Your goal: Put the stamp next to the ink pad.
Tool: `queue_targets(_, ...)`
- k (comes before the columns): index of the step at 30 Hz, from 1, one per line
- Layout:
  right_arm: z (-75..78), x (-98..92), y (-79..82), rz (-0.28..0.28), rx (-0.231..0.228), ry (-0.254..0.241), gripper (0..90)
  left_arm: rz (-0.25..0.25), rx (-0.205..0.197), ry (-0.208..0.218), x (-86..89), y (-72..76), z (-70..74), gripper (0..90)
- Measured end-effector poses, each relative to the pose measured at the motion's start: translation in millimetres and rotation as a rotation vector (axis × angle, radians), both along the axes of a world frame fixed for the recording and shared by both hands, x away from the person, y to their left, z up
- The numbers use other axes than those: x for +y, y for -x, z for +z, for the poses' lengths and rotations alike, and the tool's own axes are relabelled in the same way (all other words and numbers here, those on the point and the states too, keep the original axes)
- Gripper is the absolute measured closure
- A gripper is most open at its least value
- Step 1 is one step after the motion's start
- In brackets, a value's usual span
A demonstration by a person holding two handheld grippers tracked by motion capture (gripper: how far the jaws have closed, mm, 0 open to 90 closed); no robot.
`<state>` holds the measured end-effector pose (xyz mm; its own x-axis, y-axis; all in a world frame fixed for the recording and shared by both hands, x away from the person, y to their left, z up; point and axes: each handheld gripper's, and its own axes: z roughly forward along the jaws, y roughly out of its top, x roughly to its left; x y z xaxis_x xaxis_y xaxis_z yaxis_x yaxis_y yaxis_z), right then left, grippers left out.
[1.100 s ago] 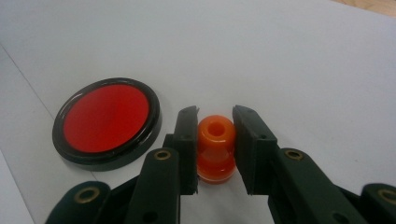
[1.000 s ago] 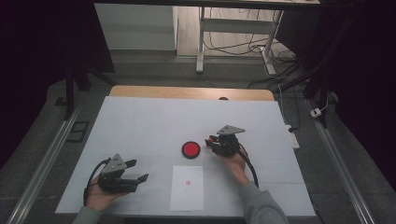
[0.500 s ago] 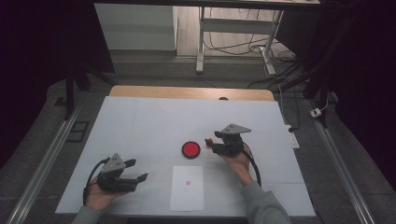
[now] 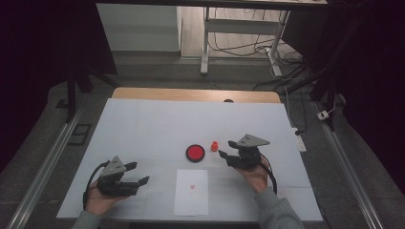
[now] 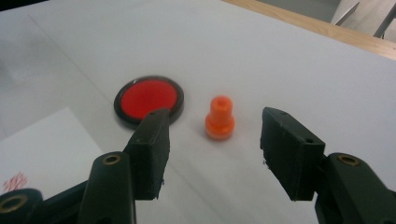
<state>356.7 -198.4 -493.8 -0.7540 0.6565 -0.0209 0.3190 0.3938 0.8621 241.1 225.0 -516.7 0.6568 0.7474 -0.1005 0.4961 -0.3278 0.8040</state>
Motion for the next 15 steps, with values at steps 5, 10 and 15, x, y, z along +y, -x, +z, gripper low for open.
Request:
queue_targets(5, -1.0, -23.0, 19.3, -0.006, -0.005, 0.013, 41.8, -0.005, 0.001, 0.007, 0.1, 0.0, -0.5, 26.2)
queue_targets(10, -2.3, -51.2, 39.0, -0.022, -0.003, 0.008, 41.8, -0.009, -0.005, 0.004, 1.2, 1.5, -0.1, 26.2)
queue_targets(15, -2.5, -76.4, 58.6, -0.026, -0.026, 0.012, 41.9, -0.001, -0.001, 0.0, 2.1, 2.1, -1.1, 26.2)
